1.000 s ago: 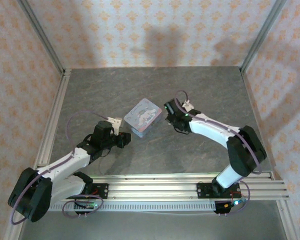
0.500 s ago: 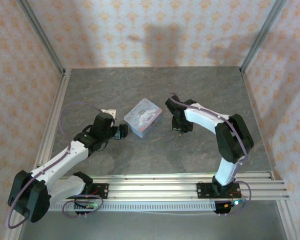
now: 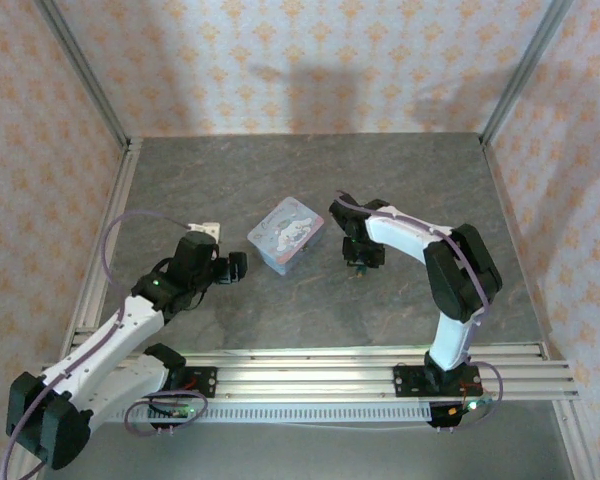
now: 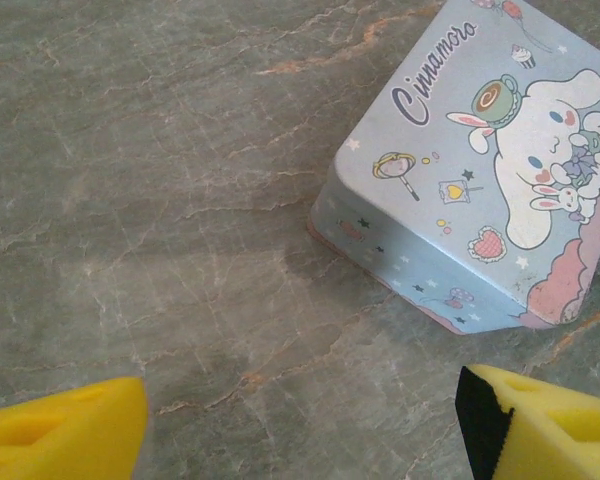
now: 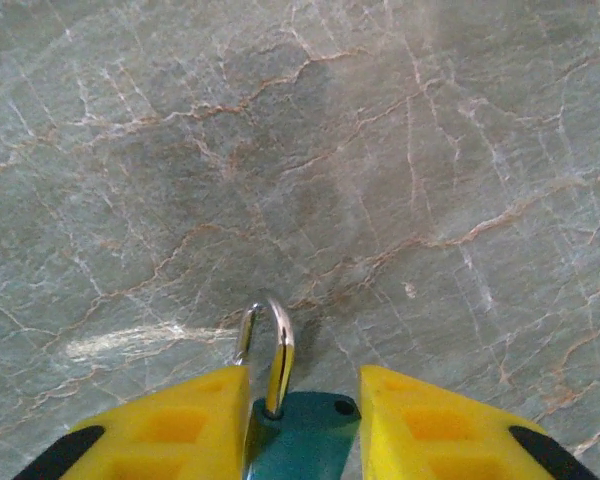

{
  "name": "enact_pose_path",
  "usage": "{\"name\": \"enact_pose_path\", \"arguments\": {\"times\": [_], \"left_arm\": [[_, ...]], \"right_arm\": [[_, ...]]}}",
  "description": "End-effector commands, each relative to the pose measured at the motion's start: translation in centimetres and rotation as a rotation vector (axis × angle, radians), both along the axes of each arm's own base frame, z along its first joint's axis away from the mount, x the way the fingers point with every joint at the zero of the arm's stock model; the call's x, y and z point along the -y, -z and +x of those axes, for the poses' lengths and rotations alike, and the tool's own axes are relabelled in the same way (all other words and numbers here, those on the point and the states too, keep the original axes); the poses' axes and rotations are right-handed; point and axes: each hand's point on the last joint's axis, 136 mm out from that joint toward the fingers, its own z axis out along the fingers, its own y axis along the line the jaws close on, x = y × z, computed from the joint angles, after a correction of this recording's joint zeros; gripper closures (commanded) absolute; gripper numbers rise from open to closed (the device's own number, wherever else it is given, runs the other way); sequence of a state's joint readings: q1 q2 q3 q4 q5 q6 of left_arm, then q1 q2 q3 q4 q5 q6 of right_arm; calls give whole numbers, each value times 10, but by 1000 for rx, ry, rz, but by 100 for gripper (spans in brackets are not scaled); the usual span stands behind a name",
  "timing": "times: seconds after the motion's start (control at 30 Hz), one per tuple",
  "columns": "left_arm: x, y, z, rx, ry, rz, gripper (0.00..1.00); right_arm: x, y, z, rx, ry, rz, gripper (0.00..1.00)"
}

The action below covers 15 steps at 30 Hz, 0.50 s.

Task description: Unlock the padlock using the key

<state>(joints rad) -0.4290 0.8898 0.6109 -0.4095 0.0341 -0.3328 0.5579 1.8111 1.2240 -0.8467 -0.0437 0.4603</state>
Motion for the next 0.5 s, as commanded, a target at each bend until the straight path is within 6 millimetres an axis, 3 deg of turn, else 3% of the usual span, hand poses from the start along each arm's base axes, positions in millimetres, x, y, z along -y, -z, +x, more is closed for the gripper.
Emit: {"name": "enact_pose_path", "arguments": {"times": [0.0, 0.27, 0.47], "left_arm": [[-12, -4, -3, -4, -51, 20, 18], [-23, -18, -9, 22, -55, 68, 16], [-36, -34, 0, 55, -85, 141, 2]], "right_arm": [[0, -13, 4, 15, -19, -9, 61], [4, -53, 11, 106, -35, -6, 54], [22, -116, 19, 351, -45, -2, 41]]}}
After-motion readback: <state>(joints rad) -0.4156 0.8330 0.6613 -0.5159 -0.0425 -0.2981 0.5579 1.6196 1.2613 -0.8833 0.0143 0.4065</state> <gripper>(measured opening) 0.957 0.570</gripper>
